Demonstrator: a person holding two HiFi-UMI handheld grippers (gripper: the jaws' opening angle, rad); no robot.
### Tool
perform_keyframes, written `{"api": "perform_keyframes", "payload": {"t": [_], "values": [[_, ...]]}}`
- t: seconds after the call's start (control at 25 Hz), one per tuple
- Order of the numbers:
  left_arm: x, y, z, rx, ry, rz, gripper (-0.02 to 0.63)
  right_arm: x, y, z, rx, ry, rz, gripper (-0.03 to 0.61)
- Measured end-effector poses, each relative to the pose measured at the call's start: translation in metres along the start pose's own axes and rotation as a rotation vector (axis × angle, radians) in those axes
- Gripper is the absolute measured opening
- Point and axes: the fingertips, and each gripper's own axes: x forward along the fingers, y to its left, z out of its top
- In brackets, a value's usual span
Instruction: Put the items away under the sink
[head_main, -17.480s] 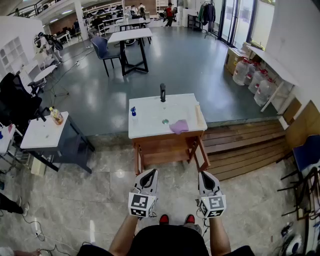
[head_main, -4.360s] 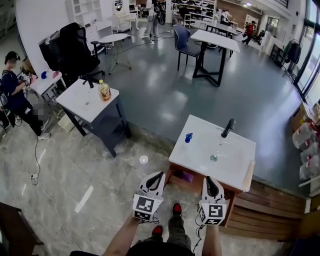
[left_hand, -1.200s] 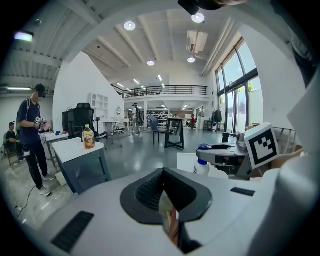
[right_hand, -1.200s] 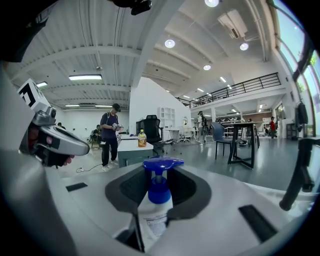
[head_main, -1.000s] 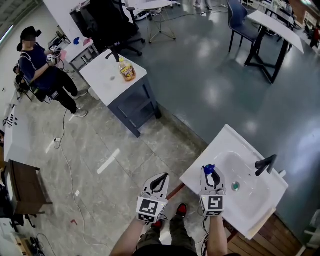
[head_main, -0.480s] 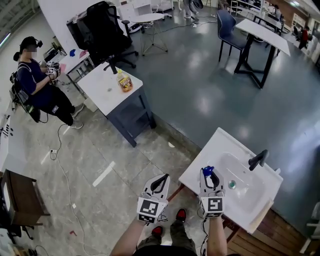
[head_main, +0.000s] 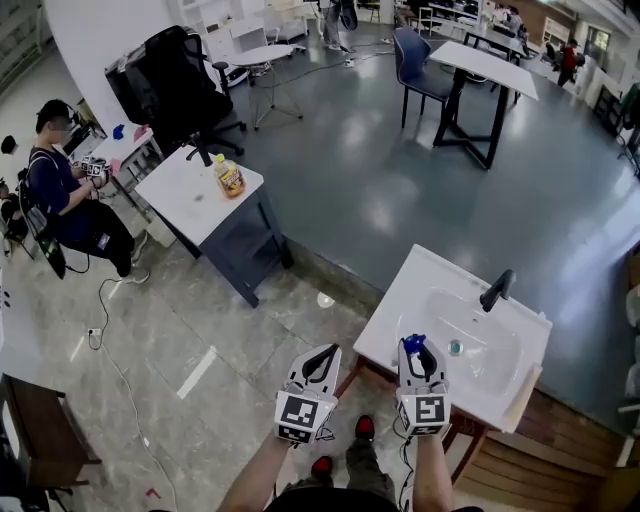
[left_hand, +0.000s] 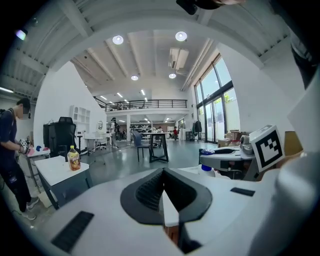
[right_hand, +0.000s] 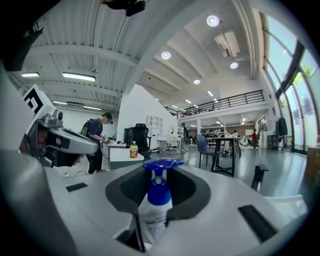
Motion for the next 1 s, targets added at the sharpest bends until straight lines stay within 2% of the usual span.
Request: {"api": "perform_keyframes", "payload": {"t": [0.64, 1.0], "values": [[-0.066, -0.05, 0.006, 0.061, -0.051, -0.175, 0.006, -0.123, 0.026, 0.013, 0.003, 0.005, -0.2, 0.11], [-0.101, -0.092, -0.009, 0.077, -0.054, -0.275, 0.006, -0.192, 0.04, 0.011, -0.004, 0.022, -0.29, 0.11]]}}
